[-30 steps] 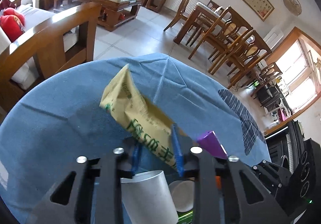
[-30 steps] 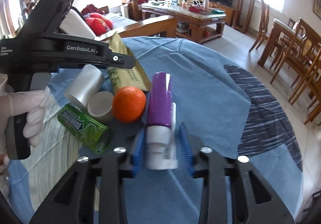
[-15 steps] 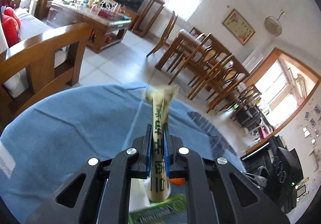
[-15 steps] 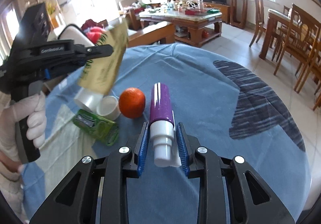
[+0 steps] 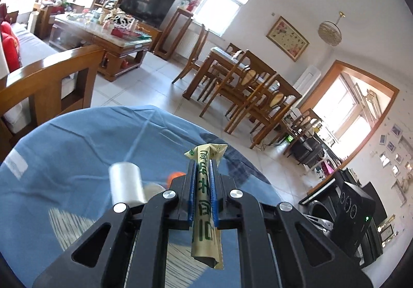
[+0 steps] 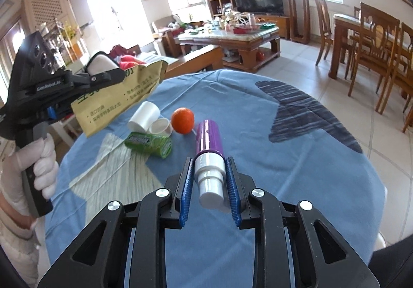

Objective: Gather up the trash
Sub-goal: 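Carry the beige wrapper and purple spray bottle over the black bin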

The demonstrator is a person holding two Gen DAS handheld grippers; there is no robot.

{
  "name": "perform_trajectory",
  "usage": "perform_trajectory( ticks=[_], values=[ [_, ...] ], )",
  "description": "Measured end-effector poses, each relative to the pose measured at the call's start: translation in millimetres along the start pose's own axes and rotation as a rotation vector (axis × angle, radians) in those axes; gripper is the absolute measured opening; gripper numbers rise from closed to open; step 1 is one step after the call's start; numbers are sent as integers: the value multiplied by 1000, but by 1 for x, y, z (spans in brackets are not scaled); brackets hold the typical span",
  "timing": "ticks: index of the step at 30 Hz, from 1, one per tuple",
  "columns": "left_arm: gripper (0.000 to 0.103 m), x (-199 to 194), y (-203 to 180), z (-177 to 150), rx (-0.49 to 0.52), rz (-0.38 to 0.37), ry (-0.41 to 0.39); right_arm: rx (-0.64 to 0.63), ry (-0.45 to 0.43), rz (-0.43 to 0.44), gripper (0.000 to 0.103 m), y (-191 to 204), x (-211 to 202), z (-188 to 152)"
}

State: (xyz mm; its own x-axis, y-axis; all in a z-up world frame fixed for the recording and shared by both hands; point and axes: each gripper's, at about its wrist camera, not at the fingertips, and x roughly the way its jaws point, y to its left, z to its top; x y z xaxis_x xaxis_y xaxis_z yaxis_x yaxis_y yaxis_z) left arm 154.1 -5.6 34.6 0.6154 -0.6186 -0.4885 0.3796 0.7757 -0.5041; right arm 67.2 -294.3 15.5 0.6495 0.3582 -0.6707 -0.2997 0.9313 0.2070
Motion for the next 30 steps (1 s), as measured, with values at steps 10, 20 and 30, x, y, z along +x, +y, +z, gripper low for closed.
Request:
perform_trajectory(
  ticks=[10,20,30],
  values=[
    [11,0,-81,-36,129,-86,20,16,-55,-22,25,-19,-74,-32],
    [11,30,-145,-77,180,-228,72,90,-107,-125,25,-78,-157,-80],
    [11,82,-213,-119,203,-350,169,248,-161,-250,25,-161,-230,-143]
  ],
)
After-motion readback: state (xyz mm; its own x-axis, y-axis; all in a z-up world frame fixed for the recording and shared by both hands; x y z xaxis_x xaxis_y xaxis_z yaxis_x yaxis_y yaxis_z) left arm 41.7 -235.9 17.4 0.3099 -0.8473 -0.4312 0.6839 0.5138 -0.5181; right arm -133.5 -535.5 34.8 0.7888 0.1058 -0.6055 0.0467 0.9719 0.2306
